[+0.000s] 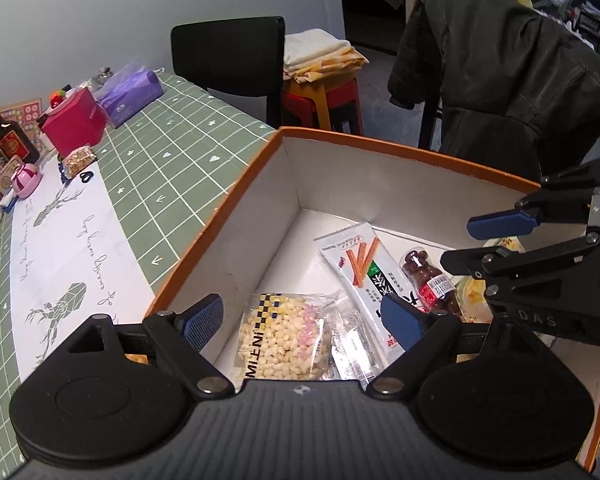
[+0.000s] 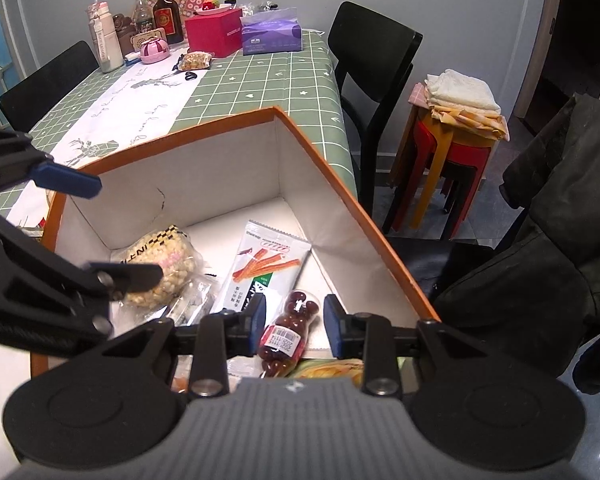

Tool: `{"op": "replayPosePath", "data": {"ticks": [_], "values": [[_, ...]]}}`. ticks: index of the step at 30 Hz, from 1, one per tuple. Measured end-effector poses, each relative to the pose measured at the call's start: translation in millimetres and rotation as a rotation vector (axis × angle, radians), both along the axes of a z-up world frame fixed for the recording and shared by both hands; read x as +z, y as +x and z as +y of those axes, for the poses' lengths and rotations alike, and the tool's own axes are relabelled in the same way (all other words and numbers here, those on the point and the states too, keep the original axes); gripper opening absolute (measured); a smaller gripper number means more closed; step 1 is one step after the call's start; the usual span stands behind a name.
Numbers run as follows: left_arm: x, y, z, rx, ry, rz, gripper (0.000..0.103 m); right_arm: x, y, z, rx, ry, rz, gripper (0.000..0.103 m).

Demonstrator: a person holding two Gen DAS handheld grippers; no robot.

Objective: Organize snacks
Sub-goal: 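Withdraw both tools from the box toward the remaining snacks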

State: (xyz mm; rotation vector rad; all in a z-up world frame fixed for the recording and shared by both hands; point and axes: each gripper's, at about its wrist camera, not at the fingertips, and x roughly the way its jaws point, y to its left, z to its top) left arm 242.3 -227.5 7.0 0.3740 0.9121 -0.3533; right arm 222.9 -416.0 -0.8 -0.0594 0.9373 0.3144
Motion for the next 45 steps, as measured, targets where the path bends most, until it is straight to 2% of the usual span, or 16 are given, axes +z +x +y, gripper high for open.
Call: {"op": "replayPosePath", "data": {"ticks": [21, 23, 34, 37, 41, 45], "values": [[39.0, -25.9, 65.1, 0.089, -0.058, -0.128, 0.103, 29.8, -14.5, 50.7, 0.044, 0.011, -0.093, 0.032], [42.2, -31.2, 74.6, 0.099, -0.068, -0.141, 0.103, 35.2, -18.0, 58.3, 0.066, 0.029, -0.12, 0.036], [65.2, -72.0, 149.4, 0.212, -0.071, -0.169, 0.103, 59.3, -32.4, 119.8, 0.155, 0.102, -0.185, 0.036], [60.4, -82.6, 171.3, 0.251, -0.072, -0.167, 0.103, 61.6, -41.7, 144.4, 0.214, 0.104, -0.193, 0.037], [41.6, -89.6, 197.0, 0.283, -0.073, -0.141, 0.103, 56.3, -51.8, 174.1, 0.296, 0.057, -0.185, 0.039], [23.4, -94.4, 219.3, 0.298, -0.065, -0.127, 0.103, 53.7, -47.7, 187.5, 0.298, 0.031, -0.158, 0.04]]}}
